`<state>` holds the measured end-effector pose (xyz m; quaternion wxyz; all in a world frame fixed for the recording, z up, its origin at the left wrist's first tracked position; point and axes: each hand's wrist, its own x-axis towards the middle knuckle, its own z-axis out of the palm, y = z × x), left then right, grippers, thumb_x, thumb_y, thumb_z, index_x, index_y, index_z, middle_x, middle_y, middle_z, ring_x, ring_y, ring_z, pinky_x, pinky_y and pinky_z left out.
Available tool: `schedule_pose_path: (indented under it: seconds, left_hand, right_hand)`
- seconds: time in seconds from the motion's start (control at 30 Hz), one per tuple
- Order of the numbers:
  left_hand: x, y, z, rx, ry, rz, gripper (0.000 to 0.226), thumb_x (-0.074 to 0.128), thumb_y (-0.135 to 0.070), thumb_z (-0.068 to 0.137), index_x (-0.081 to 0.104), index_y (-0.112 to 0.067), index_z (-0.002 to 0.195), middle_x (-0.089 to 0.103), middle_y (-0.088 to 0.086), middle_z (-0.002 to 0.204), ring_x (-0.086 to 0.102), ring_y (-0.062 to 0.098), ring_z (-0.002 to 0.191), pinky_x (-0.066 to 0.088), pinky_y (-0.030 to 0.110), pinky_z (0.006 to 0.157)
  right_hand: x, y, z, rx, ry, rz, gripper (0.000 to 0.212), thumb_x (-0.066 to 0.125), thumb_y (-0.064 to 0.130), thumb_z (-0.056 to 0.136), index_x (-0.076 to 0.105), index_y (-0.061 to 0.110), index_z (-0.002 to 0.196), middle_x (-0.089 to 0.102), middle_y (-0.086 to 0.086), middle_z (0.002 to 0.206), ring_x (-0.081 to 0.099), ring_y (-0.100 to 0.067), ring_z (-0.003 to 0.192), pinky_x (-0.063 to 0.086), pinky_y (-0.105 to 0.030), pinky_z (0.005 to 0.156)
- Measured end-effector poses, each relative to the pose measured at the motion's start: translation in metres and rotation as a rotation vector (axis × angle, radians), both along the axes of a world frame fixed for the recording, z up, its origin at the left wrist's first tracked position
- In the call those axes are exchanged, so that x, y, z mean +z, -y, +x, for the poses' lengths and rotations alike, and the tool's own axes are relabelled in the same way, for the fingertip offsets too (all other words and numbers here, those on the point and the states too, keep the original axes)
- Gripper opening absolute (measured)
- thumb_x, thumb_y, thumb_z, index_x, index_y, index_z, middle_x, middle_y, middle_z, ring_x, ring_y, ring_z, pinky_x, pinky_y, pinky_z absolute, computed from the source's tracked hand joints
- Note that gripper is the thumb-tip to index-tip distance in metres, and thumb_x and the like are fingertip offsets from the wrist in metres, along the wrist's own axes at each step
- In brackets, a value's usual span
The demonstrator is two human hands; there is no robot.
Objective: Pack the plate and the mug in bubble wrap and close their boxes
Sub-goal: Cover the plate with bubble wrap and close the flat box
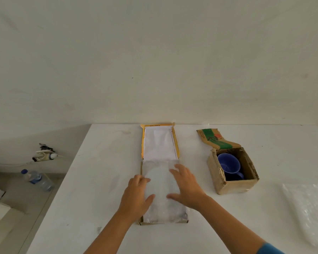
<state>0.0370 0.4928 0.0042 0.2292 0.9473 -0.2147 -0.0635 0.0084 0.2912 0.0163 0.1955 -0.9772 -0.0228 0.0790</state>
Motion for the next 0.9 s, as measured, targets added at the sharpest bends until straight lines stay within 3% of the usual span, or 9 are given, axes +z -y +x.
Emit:
schedule_pose_path:
  seconds: [0.07, 0.13, 0.2, 0.33, 0.47, 0.6, 0.8, 0.9]
  left_hand:
    - [0.002, -0.001, 0.011, -0.143, -0.101, 0.084, 0.081, 0.05, -0.06, 0.082, 0.022, -0.018, 0.145, 0.013, 0.002, 0.156, 0.013, 0.02, 0.144, 0.02, 0.036, 0.117]
    - [0.005, 0.0, 0.021, -0.238, -0.177, 0.275, 0.105, 0.035, -0.079, 0.069, 0.005, -0.018, 0.148, -0.007, 0.001, 0.159, -0.007, 0.018, 0.146, 0.001, 0.043, 0.119]
    - [0.005, 0.001, 0.028, -0.286, -0.2, 0.417, 0.113, 0.034, -0.082, 0.065, -0.002, -0.014, 0.148, -0.014, 0.003, 0.158, -0.015, 0.017, 0.145, -0.007, 0.048, 0.118]
    - [0.005, 0.001, 0.038, -0.338, -0.158, 0.563, 0.127, 0.015, -0.089, 0.047, -0.003, -0.013, 0.148, -0.014, 0.004, 0.158, -0.016, 0.017, 0.145, -0.011, 0.054, 0.115]
    - [0.005, 0.002, 0.04, -0.359, -0.156, 0.565, 0.113, 0.04, -0.08, 0.068, -0.003, -0.012, 0.148, -0.015, 0.005, 0.158, -0.016, 0.019, 0.145, -0.01, 0.057, 0.115]
    - [0.006, -0.005, 0.042, -0.399, -0.188, 0.558, 0.136, 0.025, -0.091, 0.04, -0.009, -0.013, 0.147, -0.022, 0.005, 0.156, -0.024, 0.016, 0.142, -0.016, 0.055, 0.113]
    - [-0.003, -0.008, 0.039, -0.389, -0.155, 0.496, 0.138, 0.027, -0.09, 0.037, -0.007, -0.013, 0.147, -0.022, 0.005, 0.156, -0.033, 0.012, 0.133, -0.016, 0.055, 0.112]
    - [-0.004, -0.009, 0.033, -0.359, -0.166, 0.435, 0.137, 0.024, -0.089, 0.037, -0.006, -0.011, 0.147, -0.02, 0.005, 0.157, -0.032, 0.014, 0.135, -0.016, 0.053, 0.113]
  right_hand:
    - [-0.003, 0.003, 0.001, 0.13, -0.104, -0.099, 0.106, 0.065, 0.059, 0.074, 0.003, 0.018, 0.15, -0.01, -0.008, 0.159, -0.011, -0.027, 0.146, -0.001, -0.048, 0.119]
    - [-0.008, 0.007, 0.006, 0.189, -0.176, -0.167, 0.117, 0.064, 0.065, 0.07, -0.006, 0.016, 0.15, -0.018, -0.011, 0.158, -0.021, -0.027, 0.144, -0.009, -0.054, 0.117]
    - [-0.012, 0.008, 0.011, 0.2, -0.21, -0.212, 0.124, 0.064, 0.069, 0.067, -0.009, 0.011, 0.149, -0.018, -0.013, 0.158, -0.022, -0.029, 0.144, -0.01, -0.058, 0.115]
    - [-0.017, 0.007, 0.013, 0.19, -0.203, -0.302, 0.129, 0.059, 0.075, 0.065, -0.009, 0.003, 0.148, -0.011, -0.014, 0.159, -0.023, -0.033, 0.143, -0.01, -0.063, 0.113]
    - [-0.014, 0.01, 0.013, 0.204, -0.171, -0.298, 0.122, 0.055, 0.077, 0.066, -0.001, 0.007, 0.149, -0.007, -0.013, 0.159, -0.025, -0.032, 0.142, -0.012, -0.064, 0.112]
    - [-0.005, 0.023, 0.006, 0.277, -0.18, -0.284, 0.118, 0.066, 0.066, 0.067, 0.0, 0.013, 0.15, 0.001, -0.008, 0.16, -0.012, -0.026, 0.147, -0.012, -0.063, 0.112]
    - [-0.018, 0.013, 0.002, 0.302, -0.154, -0.442, 0.124, 0.067, 0.069, 0.063, 0.0, 0.008, 0.149, 0.004, -0.013, 0.158, -0.005, -0.03, 0.147, -0.011, -0.061, 0.111]
    - [-0.012, 0.014, 0.006, 0.31, -0.198, -0.394, 0.122, 0.068, 0.068, 0.063, 0.001, 0.012, 0.149, 0.004, -0.013, 0.158, -0.002, -0.031, 0.146, -0.006, -0.062, 0.114]
